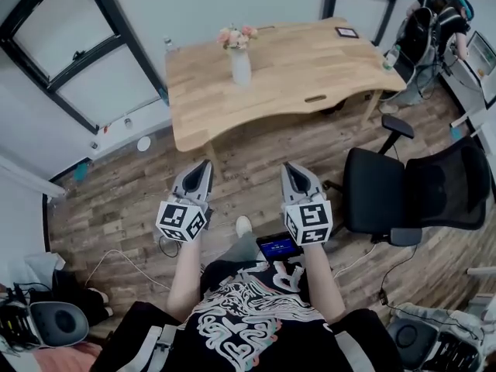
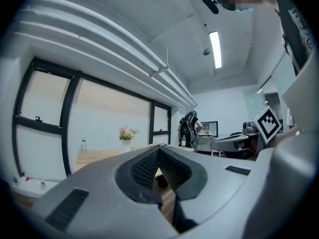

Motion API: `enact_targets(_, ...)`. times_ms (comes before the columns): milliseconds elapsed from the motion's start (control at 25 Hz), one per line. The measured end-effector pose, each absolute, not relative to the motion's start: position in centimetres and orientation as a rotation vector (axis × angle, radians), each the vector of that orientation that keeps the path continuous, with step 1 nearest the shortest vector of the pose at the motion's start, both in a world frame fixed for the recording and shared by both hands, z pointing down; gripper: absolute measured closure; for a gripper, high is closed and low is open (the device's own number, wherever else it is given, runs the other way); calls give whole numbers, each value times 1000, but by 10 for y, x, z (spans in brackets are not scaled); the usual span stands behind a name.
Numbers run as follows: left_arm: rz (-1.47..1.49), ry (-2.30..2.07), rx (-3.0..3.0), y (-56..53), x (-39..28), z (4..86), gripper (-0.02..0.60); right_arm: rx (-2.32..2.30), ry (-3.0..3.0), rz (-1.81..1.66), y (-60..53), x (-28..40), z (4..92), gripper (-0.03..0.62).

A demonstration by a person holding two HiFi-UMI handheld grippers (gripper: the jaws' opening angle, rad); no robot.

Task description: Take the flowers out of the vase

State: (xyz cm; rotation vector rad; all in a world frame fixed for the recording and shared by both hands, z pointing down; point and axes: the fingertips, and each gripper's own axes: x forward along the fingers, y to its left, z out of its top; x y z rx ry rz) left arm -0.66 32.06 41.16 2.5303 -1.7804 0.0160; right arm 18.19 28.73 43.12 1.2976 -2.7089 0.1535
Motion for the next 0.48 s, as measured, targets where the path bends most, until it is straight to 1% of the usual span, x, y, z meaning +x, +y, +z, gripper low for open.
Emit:
enact_targets(280,76,-1778,2525,286,-11,423,580,1277,-2705,144,257,172,436,588)
enact_targets(400,59,-1745,2524,264,-11,429,580,1232,-2727,122,241,163,438,588)
enact_targets(480,69,-1735,2536,246,-12,433,580,1254,-2762,170,224,161,437,588)
